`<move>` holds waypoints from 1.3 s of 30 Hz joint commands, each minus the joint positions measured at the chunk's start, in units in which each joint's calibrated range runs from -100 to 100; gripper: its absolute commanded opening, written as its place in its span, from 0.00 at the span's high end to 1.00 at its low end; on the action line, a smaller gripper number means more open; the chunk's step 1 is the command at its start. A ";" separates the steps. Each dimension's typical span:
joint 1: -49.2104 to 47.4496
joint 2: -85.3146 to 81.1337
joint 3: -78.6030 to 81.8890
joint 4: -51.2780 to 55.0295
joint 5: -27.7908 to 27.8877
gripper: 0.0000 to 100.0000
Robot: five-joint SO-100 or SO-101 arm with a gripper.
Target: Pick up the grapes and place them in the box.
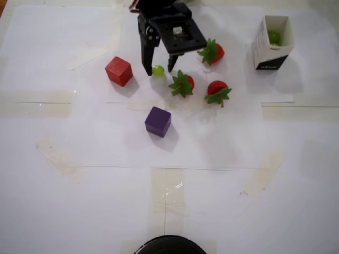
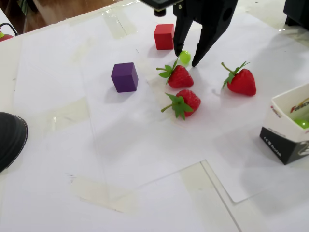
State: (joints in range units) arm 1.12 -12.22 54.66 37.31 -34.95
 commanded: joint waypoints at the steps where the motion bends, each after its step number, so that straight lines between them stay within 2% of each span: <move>1: 0.13 -0.33 0.16 -0.87 -0.20 0.87; 16: 0.71 -0.68 0.25 -0.55 0.34 0.91; 25: 0.57 -1.28 0.25 0.68 0.05 0.78; 39: 0.86 -2.05 0.88 4.44 -1.03 0.80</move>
State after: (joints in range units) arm 1.50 -12.31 55.29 39.60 -35.24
